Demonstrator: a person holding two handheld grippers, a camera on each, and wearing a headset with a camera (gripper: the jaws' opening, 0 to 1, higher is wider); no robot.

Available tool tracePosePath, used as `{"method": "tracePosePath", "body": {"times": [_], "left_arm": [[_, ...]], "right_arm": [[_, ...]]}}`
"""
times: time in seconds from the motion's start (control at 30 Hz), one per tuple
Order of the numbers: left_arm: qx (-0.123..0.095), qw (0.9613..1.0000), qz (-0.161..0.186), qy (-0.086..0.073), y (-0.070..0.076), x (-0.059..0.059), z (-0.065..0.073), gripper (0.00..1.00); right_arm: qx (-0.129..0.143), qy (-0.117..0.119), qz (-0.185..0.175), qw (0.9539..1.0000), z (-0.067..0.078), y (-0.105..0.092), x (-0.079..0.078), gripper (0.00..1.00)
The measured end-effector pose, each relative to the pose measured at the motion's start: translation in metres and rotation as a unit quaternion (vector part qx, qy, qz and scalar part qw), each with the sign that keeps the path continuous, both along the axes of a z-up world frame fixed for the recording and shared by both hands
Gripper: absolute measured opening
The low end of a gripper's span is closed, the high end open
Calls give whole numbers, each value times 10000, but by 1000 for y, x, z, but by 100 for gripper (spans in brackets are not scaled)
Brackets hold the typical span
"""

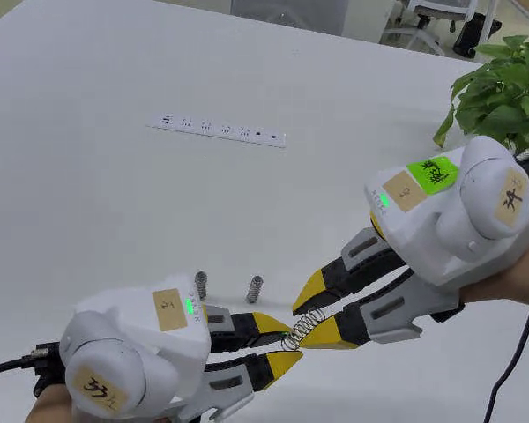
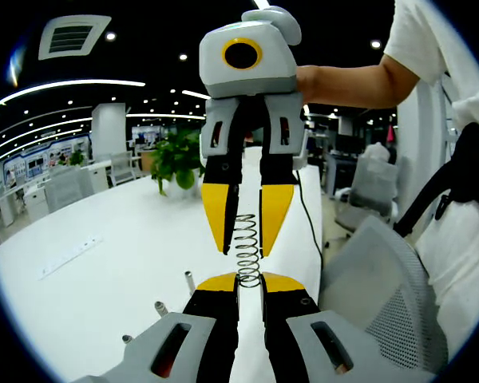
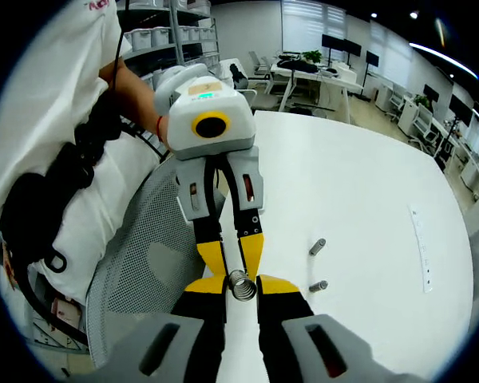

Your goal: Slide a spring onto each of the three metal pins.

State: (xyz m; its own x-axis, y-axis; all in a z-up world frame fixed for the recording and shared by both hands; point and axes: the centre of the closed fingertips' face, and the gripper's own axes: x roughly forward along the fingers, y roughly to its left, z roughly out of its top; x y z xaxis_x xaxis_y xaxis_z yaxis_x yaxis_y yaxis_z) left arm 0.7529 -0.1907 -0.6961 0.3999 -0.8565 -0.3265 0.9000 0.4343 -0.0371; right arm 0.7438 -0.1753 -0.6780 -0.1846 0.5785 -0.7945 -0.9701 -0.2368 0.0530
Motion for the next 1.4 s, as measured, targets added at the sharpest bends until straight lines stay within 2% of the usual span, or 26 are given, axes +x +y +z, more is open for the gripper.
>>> {"method": "tracePosePath", "body": {"times": [0.17,0.73,1.4], "left_arm": [[-33,10000,2,10,1,0,-1,10],[48,10000,-65,-14,4,0,-7,10],[79,9999,-78,52,6,-1,-12,14]], "right_arm": [[-92,26,83,9999,-2,-1,-1,13],[-261,64,167,9995,-7,2,-1,12],[-219,112,43,9997,-11,5,-1,12]]}}
